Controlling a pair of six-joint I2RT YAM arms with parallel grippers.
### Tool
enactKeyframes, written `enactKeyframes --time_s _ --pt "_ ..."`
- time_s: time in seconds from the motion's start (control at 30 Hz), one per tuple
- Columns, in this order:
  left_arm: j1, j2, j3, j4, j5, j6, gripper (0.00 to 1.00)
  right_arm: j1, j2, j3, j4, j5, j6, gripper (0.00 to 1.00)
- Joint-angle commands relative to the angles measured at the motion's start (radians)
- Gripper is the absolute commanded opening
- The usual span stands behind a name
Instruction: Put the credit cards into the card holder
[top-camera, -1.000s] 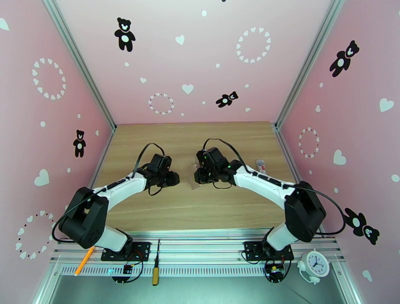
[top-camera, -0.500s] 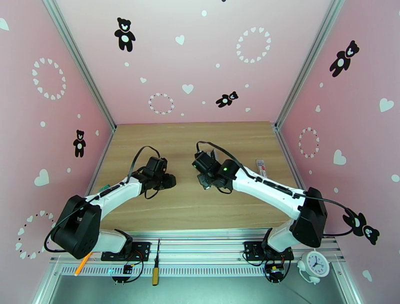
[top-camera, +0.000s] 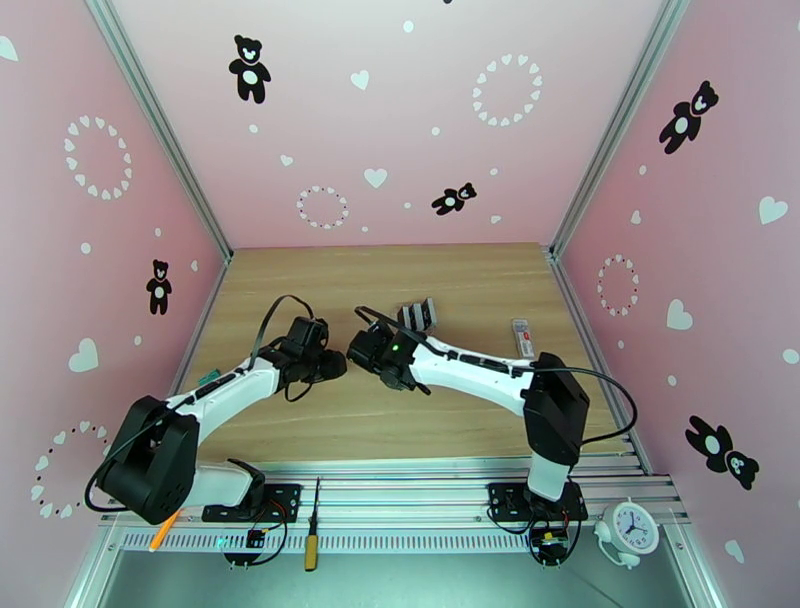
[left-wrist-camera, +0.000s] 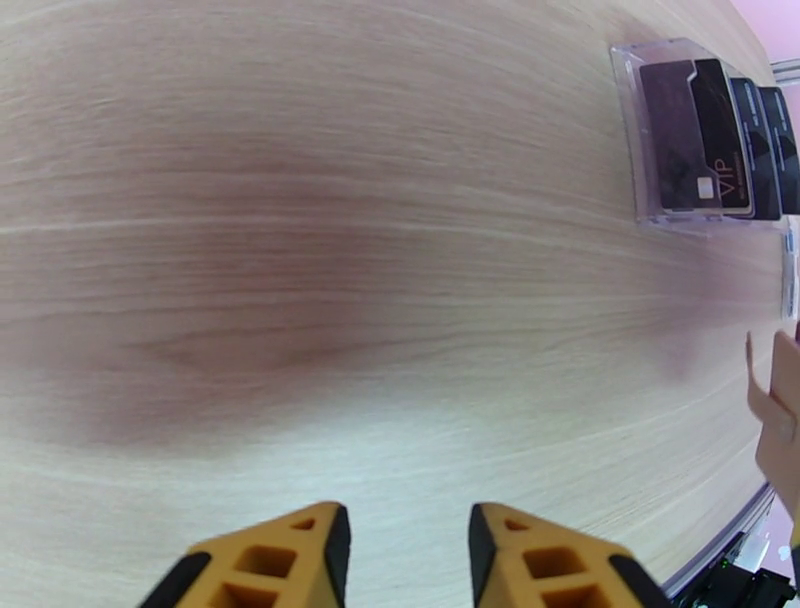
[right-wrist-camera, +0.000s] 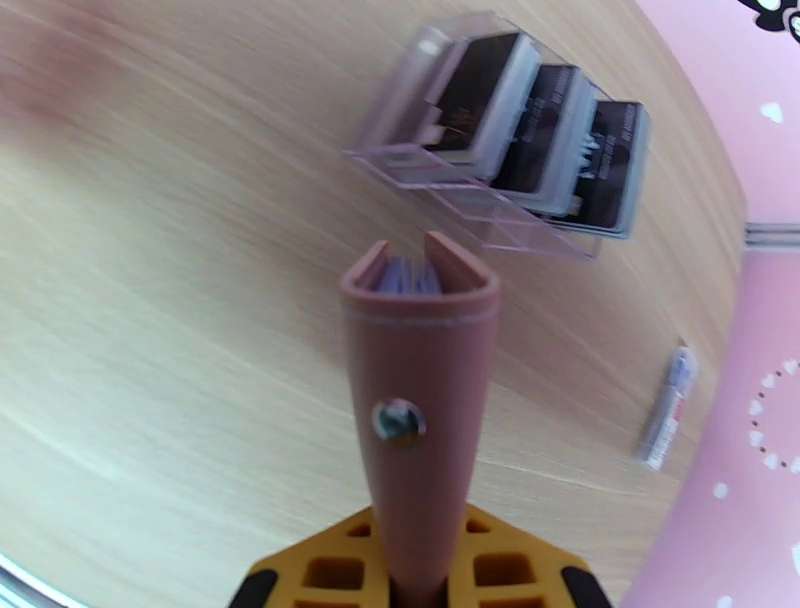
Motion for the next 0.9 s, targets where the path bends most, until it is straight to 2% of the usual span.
enactKeyframes --time_s 0.0,0.53,0.77,0.87 --pt "0.010 -0.023 -0.018 -0.012 -0.014 -0.010 0.40 0.005 0.048 0.045 -0.053 0.082 0.029 0.00" --pt "0.032 -0.065 -0.038 -0.017 -0.037 -0.005 0.40 0.036 0.268 0.113 0.013 -0.019 0.058 0.00" --pt "0.044 -0.077 -0.040 -0.020 -0.045 0.000 0.40 0.043 0.313 0.125 0.076 -0.157 0.066 0.00" --pt "0.048 -0.076 -0.039 -0.023 -0.050 0.005 0.40 0.042 0.316 0.125 0.105 -0.222 0.073 0.05"
